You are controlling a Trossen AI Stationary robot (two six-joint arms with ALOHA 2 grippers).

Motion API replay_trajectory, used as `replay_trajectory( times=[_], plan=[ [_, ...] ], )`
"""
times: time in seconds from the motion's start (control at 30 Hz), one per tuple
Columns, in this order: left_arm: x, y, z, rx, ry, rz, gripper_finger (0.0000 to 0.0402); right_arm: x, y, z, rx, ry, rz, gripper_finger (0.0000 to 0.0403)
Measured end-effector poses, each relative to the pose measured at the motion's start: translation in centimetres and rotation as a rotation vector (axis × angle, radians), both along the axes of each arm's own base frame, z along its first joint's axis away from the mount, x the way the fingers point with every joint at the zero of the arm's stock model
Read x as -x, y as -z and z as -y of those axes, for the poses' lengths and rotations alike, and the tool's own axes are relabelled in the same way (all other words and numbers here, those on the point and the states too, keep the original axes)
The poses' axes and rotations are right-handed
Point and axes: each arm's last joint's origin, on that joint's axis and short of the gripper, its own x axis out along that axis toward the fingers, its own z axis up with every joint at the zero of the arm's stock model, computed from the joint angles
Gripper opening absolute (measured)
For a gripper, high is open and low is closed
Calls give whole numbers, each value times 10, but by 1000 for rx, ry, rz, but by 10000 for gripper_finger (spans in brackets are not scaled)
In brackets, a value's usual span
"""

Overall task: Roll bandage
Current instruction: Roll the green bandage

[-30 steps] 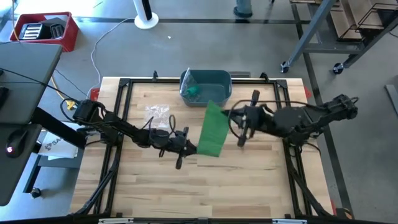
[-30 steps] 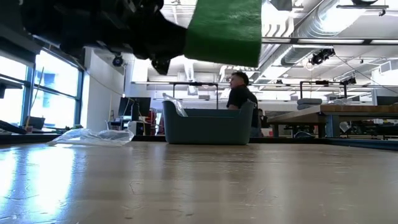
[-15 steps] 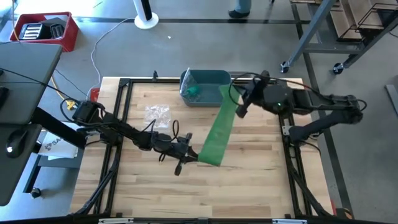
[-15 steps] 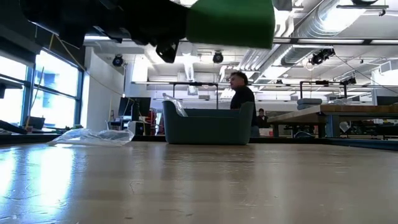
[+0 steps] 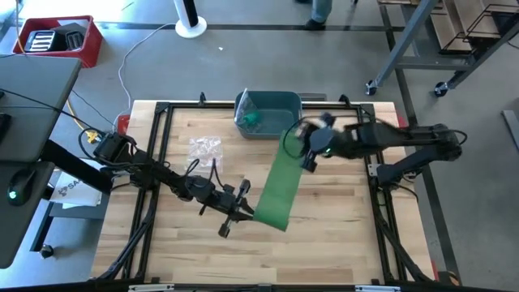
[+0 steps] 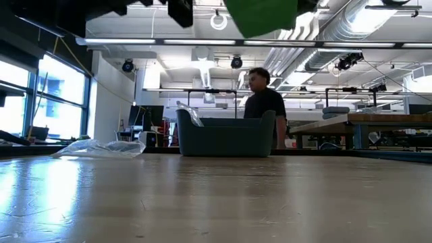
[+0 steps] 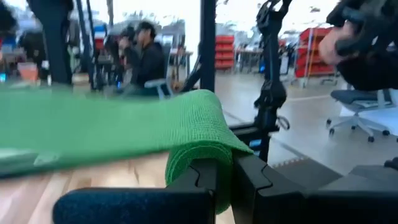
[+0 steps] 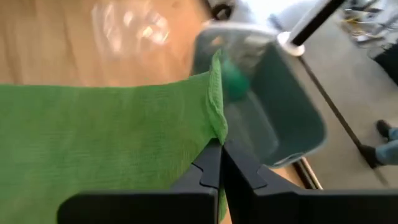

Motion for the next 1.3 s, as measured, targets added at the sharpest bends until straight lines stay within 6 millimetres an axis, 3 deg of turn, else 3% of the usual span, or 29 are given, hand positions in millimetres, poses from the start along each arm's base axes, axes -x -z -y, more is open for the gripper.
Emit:
replay_trajectory(
  times=[0.2, 0.33, 0.47, 0.7, 0.87, 1.03, 1.17, 1.3],
  plan=[
    [6, -7, 10, -23, 5, 60, 10, -25, 35, -29, 4, -127, -167, 0],
    [13, -14, 15, -45, -30, 79, 10, -24, 81, -44, -11, -171, -220, 0],
    [23, -18, 14, -57, -64, 93, 10, -19, 129, -56, -67, -202, -147, 0],
    [26, -25, 10, -43, -98, 114, 10, -15, 176, -69, -174, -326, 112, 17],
    [25, -20, 8, -53, -146, 64, 10, -11, 186, -70, -278, -365, 138, 101],
    [25, -22, 7, -53, -190, 78, 10, -9, 181, -87, -456, -570, 96, 190],
    [25, -22, 7, -52, -200, 78, 10, -7, 170, -109, -449, -584, 66, 206],
    [25, -21, 8, -78, -197, 75, 10, -6, 140, -138, -296, -544, 113, 195]
  ],
)
